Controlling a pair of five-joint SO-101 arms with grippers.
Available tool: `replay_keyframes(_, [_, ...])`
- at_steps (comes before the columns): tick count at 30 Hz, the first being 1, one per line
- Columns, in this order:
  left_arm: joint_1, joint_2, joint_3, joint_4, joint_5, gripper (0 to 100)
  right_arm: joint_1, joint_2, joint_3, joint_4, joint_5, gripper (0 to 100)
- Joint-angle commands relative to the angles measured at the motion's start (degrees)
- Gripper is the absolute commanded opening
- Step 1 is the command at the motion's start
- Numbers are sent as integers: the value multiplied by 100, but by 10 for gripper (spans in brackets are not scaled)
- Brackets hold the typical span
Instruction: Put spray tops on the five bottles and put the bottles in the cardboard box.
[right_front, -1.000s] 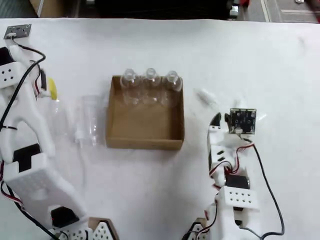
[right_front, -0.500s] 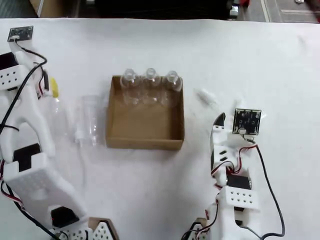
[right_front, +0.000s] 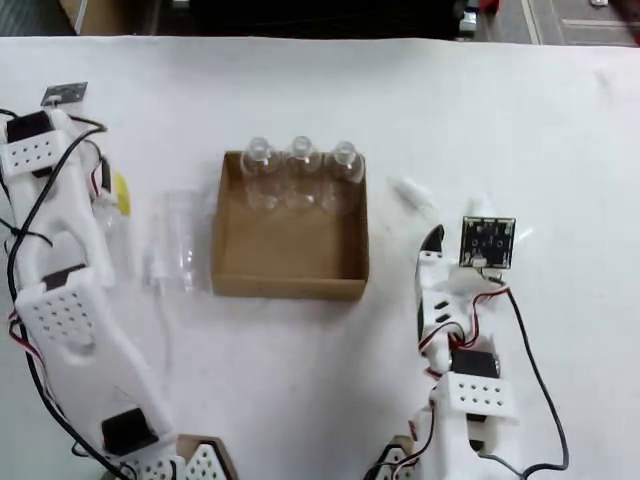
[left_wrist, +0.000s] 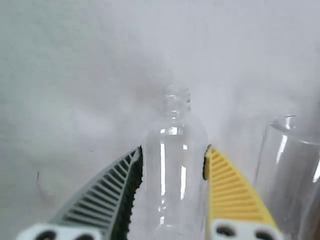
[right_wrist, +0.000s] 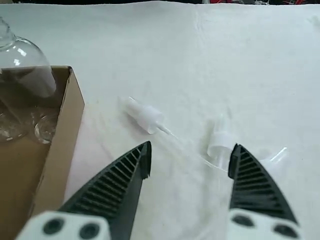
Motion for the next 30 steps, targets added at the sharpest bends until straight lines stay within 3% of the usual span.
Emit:
replay_keyframes(1, [-84, 523, -1213, 492, 70, 188, -13, -92, -35, -110, 70, 226])
replay_keyframes(8, [-101, 1051, -2875, 1213, 35, 189, -22, -84, -35, -110, 70, 226])
replay_keyframes(15, [-127, 1015, -2936, 1160, 35, 262, -22, -84, -35, -110, 79, 226])
replay_keyframes(21, [-13, 1042, -2884, 862, 44, 263, -22, -84, -35, -110, 79, 226])
replay_keyframes(30, [330, 1095, -2875, 1055, 26, 263, -22, -84, -35, -110, 79, 226])
